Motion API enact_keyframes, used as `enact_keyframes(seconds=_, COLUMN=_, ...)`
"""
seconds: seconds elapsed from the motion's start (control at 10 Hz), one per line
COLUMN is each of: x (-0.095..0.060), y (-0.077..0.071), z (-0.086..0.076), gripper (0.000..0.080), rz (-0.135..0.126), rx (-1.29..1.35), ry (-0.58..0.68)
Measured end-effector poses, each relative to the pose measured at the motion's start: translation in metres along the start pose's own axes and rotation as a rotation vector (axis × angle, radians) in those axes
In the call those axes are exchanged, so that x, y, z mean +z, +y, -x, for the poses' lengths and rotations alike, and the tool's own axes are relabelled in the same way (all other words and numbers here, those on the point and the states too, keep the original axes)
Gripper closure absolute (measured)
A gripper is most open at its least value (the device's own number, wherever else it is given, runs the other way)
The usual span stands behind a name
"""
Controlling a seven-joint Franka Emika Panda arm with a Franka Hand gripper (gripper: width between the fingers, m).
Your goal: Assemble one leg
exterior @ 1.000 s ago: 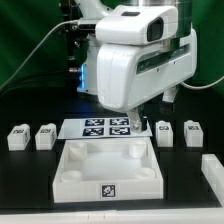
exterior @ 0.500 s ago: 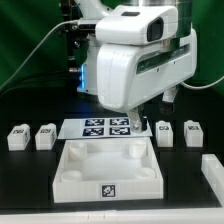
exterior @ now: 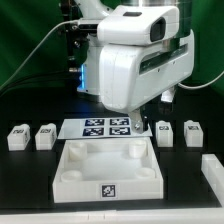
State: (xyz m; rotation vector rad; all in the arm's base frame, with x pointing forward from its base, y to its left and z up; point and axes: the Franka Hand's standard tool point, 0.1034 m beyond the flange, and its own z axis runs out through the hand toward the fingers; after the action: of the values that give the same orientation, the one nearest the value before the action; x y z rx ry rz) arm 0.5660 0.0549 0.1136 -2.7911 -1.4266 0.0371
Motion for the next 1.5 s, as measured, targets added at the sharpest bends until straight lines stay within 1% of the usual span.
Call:
enact_keyframes(seconds=0.1, x=0.001, y=-0.001, z=0.002, gripper=0.0150, rz=0.004, rx=-0.043, ry=0.001)
enact_keyframes(seconds=0.2, x=0.005, y=-0.011, z=0.014, gripper=0.0150, rz=0.016, rx=-0.232, ry=0.007)
enact_keyframes(seconds=0.3, x=0.009, y=-0.028, z=0.035, gripper=0.0150, rz=0.002, rx=-0.370, ry=-0.007)
enact_keyframes(seconds=0.4, x=0.013, y=-0.036, z=0.050, gripper=0.0150, rz=-0.002, rx=-0.506, ry=-0.010)
enact_keyframes(seconds=0.6, x=0.033, y=-0.054, z=0.086, gripper=0.0150, rz=-0.020, rx=-0.735, ry=-0.010)
enact_keyframes(seconds=0.7, x=0.043, y=-0.060, z=0.099, gripper=0.0150, rz=-0.025, rx=-0.813, ry=-0.005)
enact_keyframes(seconds=0.8, x=0.057, y=-0.064, z=0.111, gripper=0.0150, rz=-0.026, rx=-0.791, ry=0.003)
enact_keyframes(seconds=0.9, x=0.069, y=-0.067, z=0.119, gripper=0.0150, rz=-0.036, rx=-0.776, ry=0.005)
enact_keyframes(seconds=1.1, x=0.089, y=-0.068, z=0.130, gripper=0.0150, rz=-0.046, rx=-0.748, ry=0.012)
enact_keyframes(seconds=1.2, x=0.097, y=-0.070, z=0.132, gripper=0.0150, rz=-0.060, rx=-0.733, ry=0.011)
enact_keyframes(seconds=1.3, x=0.103, y=-0.071, z=0.129, gripper=0.0150, rz=-0.069, rx=-0.695, ry=0.007)
enact_keyframes(seconds=1.4, x=0.106, y=-0.072, z=0.126, gripper=0.0150, rz=-0.072, rx=-0.666, ry=0.004)
enact_keyframes(seconds=1.5, x=0.106, y=-0.071, z=0.128, gripper=0.0275, rz=-0.072, rx=-0.664, ry=0.004)
